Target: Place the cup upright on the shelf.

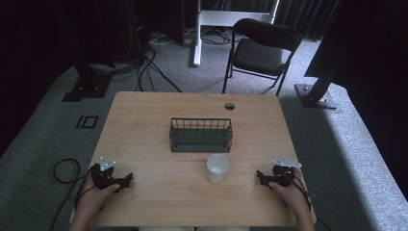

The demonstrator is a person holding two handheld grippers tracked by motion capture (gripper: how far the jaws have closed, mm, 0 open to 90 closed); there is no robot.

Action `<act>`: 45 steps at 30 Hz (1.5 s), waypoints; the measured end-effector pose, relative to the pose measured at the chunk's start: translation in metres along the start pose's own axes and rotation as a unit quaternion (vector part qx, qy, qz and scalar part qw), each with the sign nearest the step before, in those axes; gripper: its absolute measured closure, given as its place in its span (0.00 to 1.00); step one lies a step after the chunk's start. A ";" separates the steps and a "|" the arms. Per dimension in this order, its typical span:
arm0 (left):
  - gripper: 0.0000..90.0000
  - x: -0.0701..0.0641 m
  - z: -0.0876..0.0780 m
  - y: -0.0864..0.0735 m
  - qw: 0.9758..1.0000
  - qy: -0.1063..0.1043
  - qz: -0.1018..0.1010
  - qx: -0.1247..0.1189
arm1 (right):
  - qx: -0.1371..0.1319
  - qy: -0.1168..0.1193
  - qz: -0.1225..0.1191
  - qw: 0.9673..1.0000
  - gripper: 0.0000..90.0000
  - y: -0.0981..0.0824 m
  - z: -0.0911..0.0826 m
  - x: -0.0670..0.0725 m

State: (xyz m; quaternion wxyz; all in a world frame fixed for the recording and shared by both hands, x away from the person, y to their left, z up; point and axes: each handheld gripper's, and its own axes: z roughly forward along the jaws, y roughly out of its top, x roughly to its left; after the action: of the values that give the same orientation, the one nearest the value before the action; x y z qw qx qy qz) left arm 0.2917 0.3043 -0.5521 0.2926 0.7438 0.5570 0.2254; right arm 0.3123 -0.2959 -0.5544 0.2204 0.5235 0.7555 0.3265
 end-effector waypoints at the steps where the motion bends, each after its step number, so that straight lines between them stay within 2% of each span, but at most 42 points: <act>1: 0.01 0.000 0.000 0.000 1.000 0.000 0.000 0.000 | 0.000 0.000 0.000 1.000 0.13 0.000 0.000 0.000; 15: 0.01 0.000 0.000 0.000 1.000 0.000 0.001 0.000 | 0.000 0.000 0.000 1.000 0.13 0.000 0.000 0.000; 18: 0.01 -0.001 -0.001 -0.001 1.000 -0.005 0.008 -0.001 | 0.000 0.000 0.000 1.000 0.13 0.000 0.000 0.000; 22: 0.01 -0.003 -0.002 0.000 0.999 -0.003 0.032 -0.004 | 0.000 0.000 0.000 1.000 0.13 0.000 0.000 0.000; 27: 0.01 -0.009 -0.005 0.003 0.999 -0.022 0.035 -0.012 | 0.000 0.000 0.000 1.000 0.13 0.000 0.000 0.000; 30: 0.01 -0.011 -0.007 0.005 0.999 -0.041 0.027 -0.020 | 0.000 0.000 0.000 1.000 0.13 0.000 0.000 0.000; 32: 0.01 -0.013 -0.007 0.005 0.998 -0.043 0.027 -0.024 | 0.000 0.000 0.000 1.000 0.13 0.000 0.000 0.000; 45: 0.01 -0.032 -0.006 0.009 0.995 -0.064 0.060 -0.042 | 0.000 0.000 -0.001 1.000 0.13 0.000 0.000 0.000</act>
State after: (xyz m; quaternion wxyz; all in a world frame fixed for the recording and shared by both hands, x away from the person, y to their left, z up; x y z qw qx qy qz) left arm 0.2846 0.2726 -0.5420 0.3447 0.7759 0.4812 0.2181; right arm 0.3123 -0.2958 -0.5544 0.2205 0.5231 0.7559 0.3261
